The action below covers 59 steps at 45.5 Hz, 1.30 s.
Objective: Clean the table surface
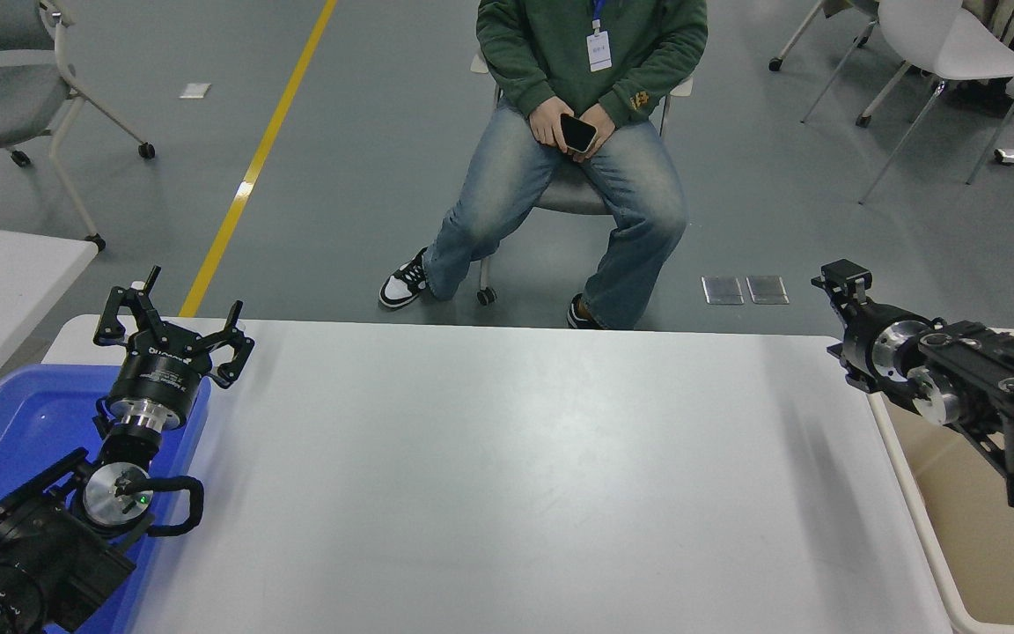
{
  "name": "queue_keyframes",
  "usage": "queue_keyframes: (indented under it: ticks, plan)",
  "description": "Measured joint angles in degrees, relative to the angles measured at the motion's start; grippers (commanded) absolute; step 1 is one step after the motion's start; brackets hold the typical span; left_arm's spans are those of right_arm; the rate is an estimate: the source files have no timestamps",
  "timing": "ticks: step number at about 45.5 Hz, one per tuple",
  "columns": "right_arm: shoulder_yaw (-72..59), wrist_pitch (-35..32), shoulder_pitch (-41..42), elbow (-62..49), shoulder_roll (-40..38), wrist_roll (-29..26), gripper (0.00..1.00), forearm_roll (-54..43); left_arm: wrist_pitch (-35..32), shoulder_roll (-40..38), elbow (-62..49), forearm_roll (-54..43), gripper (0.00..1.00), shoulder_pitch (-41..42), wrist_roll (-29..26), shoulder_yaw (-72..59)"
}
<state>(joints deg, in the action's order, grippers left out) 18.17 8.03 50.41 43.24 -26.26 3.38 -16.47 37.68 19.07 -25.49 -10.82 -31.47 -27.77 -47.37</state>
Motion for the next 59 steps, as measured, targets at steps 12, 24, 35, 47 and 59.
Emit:
queue_keyframes:
  ticks: [12, 24, 35, 47, 59]
  plan:
    - [2.78, 0.89, -2.67, 6.22, 2.26, 8.94, 1.00, 9.51, 0.00, 0.00, 0.00, 0.02, 1.00, 0.00, 0.00, 0.00]
    - [5.81, 1.12, -5.09, 10.91, 5.07, 15.29, 1.00, 14.38, 0.00, 0.00, -0.01, 0.01, 1.00, 0.00, 0.00, 0.00]
    - [9.09, 1.02, -7.14, 13.24, 6.91, 18.25, 1.00, 17.54, 0.00, 0.00, 0.00, 0.01, 1.00, 0.00, 0.00, 0.00]
    - [11.47, 0.86, -8.64, 13.84, 7.34, 19.25, 1.00, 18.65, 0.00, 0.00, 0.00, 0.01, 1.00, 0.00, 0.00, 0.00]
    - [12.32, 1.00, -9.28, 13.67, 6.73, 19.52, 1.00, 18.91, 0.00, 0.00, 0.00, 0.01, 1.00, 0.00, 0.00, 0.00]
